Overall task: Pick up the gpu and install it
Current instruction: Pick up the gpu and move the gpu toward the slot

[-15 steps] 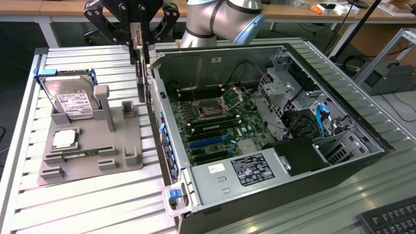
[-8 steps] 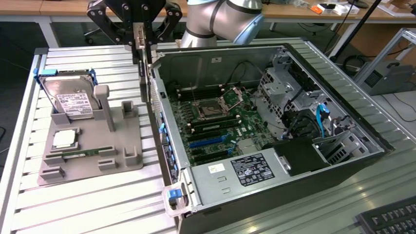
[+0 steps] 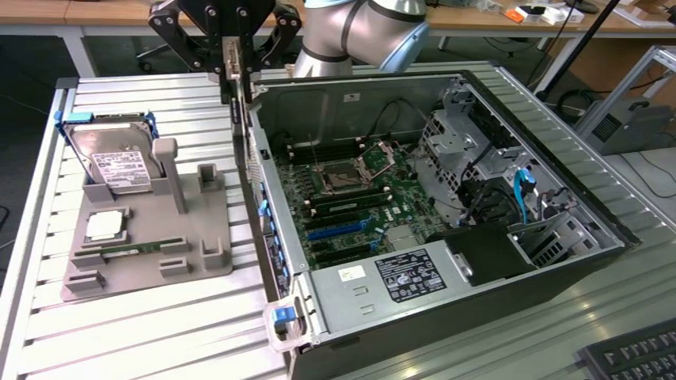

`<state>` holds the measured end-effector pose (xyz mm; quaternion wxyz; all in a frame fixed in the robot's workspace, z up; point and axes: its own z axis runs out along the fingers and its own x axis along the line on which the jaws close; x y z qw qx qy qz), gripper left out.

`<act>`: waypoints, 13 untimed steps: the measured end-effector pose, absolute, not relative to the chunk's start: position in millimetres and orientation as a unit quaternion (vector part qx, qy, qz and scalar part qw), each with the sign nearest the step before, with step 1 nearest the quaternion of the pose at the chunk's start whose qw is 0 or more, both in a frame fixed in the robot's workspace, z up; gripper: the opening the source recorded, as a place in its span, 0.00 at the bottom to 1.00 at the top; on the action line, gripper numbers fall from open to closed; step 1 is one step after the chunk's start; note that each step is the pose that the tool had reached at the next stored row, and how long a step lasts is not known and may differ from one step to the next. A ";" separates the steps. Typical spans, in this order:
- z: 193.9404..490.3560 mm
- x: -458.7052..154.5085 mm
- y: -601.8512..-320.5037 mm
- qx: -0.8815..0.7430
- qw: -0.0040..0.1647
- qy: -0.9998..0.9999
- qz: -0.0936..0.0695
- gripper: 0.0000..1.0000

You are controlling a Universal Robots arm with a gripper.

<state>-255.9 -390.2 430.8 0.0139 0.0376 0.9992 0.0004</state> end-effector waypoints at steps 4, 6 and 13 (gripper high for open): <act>430.8 -254.1 -390.2 0.038 0.014 0.999 0.000 0.27; 430.8 -252.7 -390.2 0.038 0.014 0.999 0.000 0.27; 430.8 -247.8 -390.2 0.038 0.014 0.999 0.000 0.27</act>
